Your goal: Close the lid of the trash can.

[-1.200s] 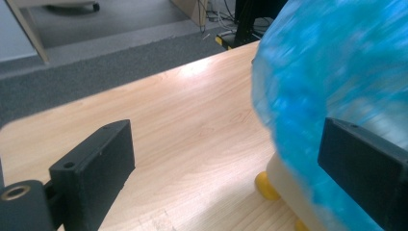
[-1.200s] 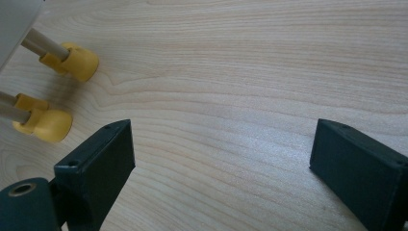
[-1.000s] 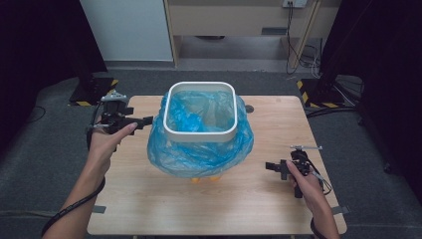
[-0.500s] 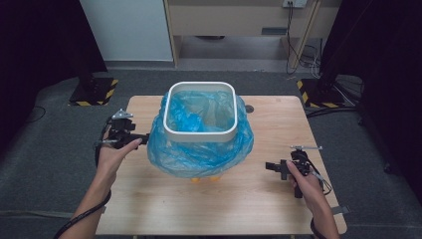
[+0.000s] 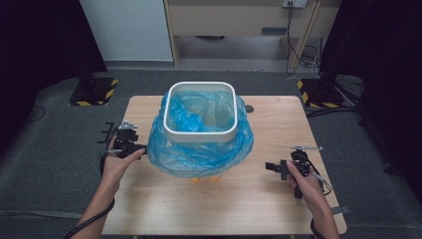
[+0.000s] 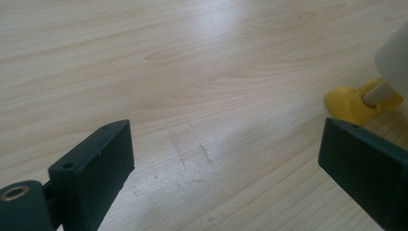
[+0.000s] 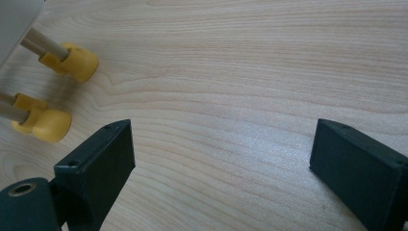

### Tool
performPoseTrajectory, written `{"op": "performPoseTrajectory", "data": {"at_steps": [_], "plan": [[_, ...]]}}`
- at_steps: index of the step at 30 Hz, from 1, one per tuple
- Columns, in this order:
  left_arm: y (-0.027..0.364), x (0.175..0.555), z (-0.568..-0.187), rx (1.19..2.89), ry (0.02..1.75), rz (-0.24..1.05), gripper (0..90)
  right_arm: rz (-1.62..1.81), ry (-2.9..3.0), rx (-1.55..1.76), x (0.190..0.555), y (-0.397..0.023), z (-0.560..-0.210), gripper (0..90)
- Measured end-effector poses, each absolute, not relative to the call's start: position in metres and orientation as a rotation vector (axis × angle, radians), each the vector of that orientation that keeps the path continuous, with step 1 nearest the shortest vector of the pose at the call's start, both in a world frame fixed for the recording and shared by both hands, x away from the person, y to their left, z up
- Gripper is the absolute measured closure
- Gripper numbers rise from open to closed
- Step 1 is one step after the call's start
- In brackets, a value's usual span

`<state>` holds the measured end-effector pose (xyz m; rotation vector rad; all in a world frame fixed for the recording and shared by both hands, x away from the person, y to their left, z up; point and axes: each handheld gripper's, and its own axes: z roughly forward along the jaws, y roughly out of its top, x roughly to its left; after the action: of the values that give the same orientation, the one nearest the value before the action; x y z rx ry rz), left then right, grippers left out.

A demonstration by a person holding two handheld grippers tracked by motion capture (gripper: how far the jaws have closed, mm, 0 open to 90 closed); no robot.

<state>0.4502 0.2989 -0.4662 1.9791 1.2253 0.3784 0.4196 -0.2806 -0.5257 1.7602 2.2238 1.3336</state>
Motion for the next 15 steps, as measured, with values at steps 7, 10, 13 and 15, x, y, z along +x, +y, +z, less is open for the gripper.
{"op": "performPoseTrajectory", "data": {"at_steps": [7, 10, 13, 15], "plan": [[0.296, 0.449, -0.485, 1.999, 1.244, 0.354, 4.6, 1.336, 2.223, 1.75, 0.419, -0.281, -0.526, 8.1], [0.295, 0.449, -0.49, 2.005, 1.244, 0.35, 4.6, 1.338, 2.222, 1.753, 0.419, -0.281, -0.526, 8.2], [0.294, 0.448, -0.494, 2.009, 1.249, 0.346, 4.6, 1.337, 2.221, 1.749, 0.419, -0.281, -0.526, 8.2], [0.293, 0.448, -0.496, 2.024, 1.245, 0.345, 4.6, 1.338, 2.221, 1.747, 0.419, -0.281, -0.526, 8.2]]}}
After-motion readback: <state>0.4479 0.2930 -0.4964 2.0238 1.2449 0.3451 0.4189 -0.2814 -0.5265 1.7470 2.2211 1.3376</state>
